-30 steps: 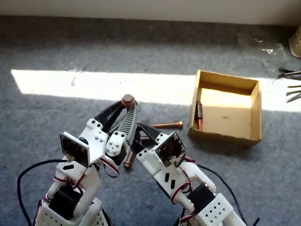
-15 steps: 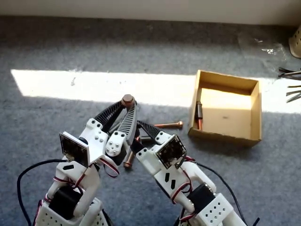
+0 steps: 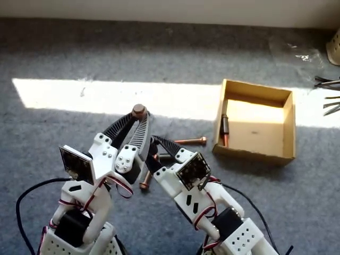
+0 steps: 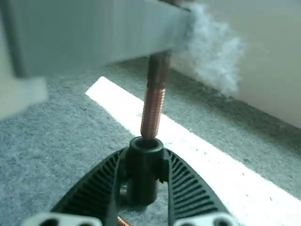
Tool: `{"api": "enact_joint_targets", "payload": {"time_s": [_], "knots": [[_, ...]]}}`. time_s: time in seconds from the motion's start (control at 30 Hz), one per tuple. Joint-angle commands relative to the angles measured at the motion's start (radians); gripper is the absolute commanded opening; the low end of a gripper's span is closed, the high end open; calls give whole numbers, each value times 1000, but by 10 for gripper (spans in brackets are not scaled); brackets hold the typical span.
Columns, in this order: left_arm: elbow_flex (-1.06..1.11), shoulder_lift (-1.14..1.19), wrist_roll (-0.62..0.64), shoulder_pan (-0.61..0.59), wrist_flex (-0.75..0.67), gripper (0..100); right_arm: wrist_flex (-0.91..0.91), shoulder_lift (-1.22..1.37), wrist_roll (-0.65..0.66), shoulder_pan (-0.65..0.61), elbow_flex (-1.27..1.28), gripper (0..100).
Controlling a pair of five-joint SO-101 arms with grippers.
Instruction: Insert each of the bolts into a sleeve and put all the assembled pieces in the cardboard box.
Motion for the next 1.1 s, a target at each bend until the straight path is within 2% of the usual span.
{"api": "enact_joint_targets", "payload": {"time_s": [0.0,0.13,0.23,0.67,0.83,1.07], "knots": [[-16,2,23,-7,-23,10,-30,-13,11,10,-22,5],[-16,2,25,-7,-23,10,-94,-13,12,10,-22,5],[-16,2,60,-7,-23,10,-94,-13,12,10,-21,5],[54,-4,64,-7,31,10,-97,-13,11,12,-24,5],[94,-4,64,-4,32,10,-99,-13,11,51,-24,5],[151,-4,58,81,31,10,-99,-13,9,53,-24,5]]}}
